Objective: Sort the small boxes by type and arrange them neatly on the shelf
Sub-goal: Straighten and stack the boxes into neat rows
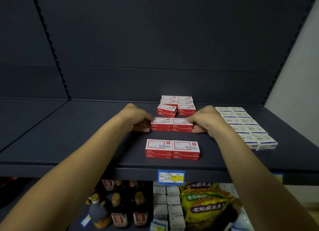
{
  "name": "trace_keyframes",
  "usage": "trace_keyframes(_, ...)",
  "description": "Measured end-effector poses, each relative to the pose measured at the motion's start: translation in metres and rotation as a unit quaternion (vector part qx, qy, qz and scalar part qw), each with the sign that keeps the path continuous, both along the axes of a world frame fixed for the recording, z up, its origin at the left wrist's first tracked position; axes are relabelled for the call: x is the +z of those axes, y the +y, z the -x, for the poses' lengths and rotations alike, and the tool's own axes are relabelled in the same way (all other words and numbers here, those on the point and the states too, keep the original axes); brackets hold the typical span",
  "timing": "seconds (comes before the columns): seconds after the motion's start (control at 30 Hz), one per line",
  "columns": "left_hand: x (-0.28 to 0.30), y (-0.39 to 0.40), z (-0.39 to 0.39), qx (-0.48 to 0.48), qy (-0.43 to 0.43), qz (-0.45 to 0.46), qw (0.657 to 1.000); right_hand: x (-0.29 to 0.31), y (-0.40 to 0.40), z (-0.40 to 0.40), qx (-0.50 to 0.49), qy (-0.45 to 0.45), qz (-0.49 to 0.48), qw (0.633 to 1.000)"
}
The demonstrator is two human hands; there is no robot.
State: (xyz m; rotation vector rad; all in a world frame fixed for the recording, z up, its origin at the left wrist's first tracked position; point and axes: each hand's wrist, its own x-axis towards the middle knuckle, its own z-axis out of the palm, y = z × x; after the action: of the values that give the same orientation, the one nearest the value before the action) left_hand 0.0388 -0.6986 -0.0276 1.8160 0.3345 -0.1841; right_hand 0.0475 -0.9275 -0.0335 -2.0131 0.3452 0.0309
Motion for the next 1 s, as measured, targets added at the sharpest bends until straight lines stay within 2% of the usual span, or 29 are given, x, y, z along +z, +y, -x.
trace_keyframes(0.37, 0.004, 0.008, 0.022, -0.048, 0.028, 0.001, 0.998, 0.015, -0.006, 0.030, 0.071, 0.055, -0.035, 0.995)
trace_keyframes(0.7, -0.002, 0.017, 0.029, -0.088, 0.045, 0.017, 0.995, 0.015, -0.010, 0.043, 0.089, 0.082, -0.059, 0.991)
trace_keyframes(1.0, 0.002, 0.018, 0.030, -0.115, 0.052, -0.005, 0.992, 0.015, -0.012, 0.045, 0.103, 0.082, -0.042, 0.990)
